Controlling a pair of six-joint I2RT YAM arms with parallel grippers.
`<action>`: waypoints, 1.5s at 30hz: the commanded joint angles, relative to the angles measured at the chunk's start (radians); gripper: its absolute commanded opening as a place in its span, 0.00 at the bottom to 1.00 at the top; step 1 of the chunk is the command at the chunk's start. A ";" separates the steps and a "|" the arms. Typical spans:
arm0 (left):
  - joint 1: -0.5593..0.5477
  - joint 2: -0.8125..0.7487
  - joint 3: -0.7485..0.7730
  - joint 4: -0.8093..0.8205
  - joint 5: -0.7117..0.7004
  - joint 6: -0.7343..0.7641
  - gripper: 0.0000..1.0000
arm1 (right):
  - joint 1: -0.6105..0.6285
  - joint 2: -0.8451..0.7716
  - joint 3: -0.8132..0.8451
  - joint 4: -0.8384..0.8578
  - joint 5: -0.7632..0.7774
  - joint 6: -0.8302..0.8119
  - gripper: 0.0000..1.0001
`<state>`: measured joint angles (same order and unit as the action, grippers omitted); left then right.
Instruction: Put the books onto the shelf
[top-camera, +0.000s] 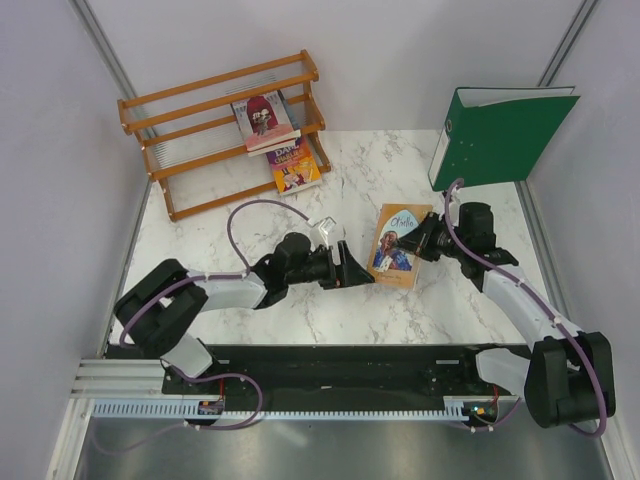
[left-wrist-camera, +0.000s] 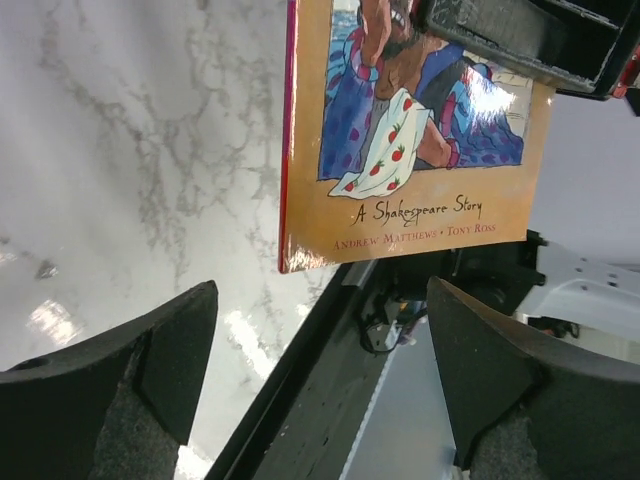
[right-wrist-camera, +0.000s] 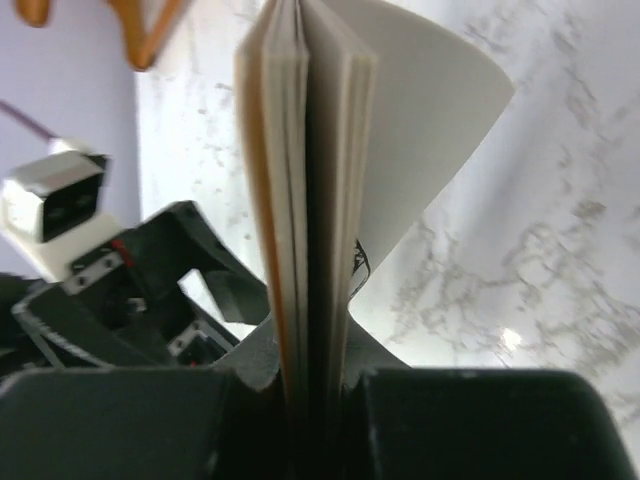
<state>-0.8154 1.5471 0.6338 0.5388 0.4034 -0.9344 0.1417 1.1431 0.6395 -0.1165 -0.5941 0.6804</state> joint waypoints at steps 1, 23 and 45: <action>-0.001 0.077 -0.028 0.392 0.071 -0.099 0.88 | 0.001 -0.059 -0.020 0.231 -0.119 0.102 0.09; 0.002 0.071 0.012 0.400 0.058 -0.110 0.02 | 0.001 -0.074 -0.060 0.293 -0.128 0.134 0.58; 0.461 0.231 -0.200 0.888 0.380 -0.382 0.02 | 0.001 -0.034 -0.020 0.313 0.054 0.116 0.88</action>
<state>-0.3843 1.7386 0.3832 1.2343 0.6601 -1.2671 0.1356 1.0851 0.6296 0.1307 -0.5491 0.7971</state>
